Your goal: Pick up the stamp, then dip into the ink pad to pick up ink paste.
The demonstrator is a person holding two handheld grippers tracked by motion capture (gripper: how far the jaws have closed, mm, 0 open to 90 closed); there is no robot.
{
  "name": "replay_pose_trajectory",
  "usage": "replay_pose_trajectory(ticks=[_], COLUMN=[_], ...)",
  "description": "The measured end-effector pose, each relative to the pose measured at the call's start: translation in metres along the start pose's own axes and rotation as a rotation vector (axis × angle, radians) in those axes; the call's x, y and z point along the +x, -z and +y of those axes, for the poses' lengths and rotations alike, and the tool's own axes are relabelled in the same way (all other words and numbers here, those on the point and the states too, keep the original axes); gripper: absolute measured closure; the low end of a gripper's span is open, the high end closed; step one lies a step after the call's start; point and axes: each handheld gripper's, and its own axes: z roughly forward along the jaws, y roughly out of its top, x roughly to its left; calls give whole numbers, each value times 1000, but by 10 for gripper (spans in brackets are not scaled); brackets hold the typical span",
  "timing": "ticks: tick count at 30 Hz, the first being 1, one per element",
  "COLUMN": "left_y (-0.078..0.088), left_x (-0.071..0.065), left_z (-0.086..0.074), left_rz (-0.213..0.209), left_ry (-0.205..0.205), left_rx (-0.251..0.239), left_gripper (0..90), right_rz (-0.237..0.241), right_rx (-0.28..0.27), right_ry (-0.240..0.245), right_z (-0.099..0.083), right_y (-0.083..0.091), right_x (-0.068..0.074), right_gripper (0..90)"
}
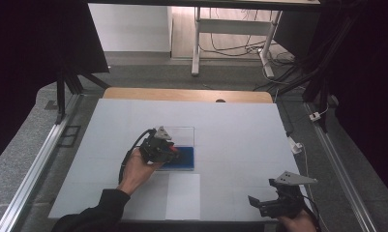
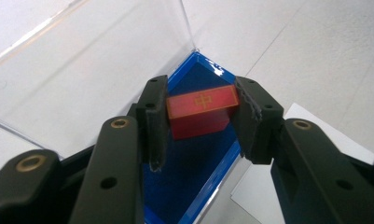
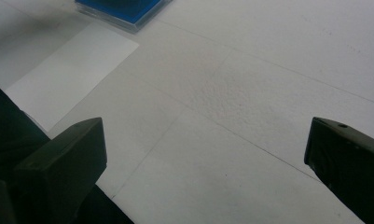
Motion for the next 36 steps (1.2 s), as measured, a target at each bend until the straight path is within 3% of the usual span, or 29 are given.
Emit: replay_pose_trajectory(ticks=[6, 13, 15, 22, 25, 31, 36], left_y=[-1, -8, -9, -13, -17, -18, -19], left_x=[-1, 0, 1, 9, 10, 14, 12], left_z=[-3, -8, -8, -10, -11, -13, -14], left_rz=[-5, 15, 21, -5, 7, -10, -2], left_ry=[-49, -91, -88, -20, -15, 15, 10], left_rx=[-1, 35, 43, 63, 85, 79, 76], left_gripper=[578, 577, 577, 578, 578, 579, 581], right_rz=[2, 1, 3, 3, 3, 4, 3], right_rx=[-1, -1, -1, -1, -1, -2, 0], right_ry=[-1, -1, 1, 1, 1, 1, 4], right_z=[0, 0, 0, 0, 0, 0, 0], right_y=[0, 0, 0, 0, 0, 0, 0], right_x=[0, 0, 0, 0, 0, 0, 1], right_gripper=[0, 0, 0, 0, 0, 0, 0])
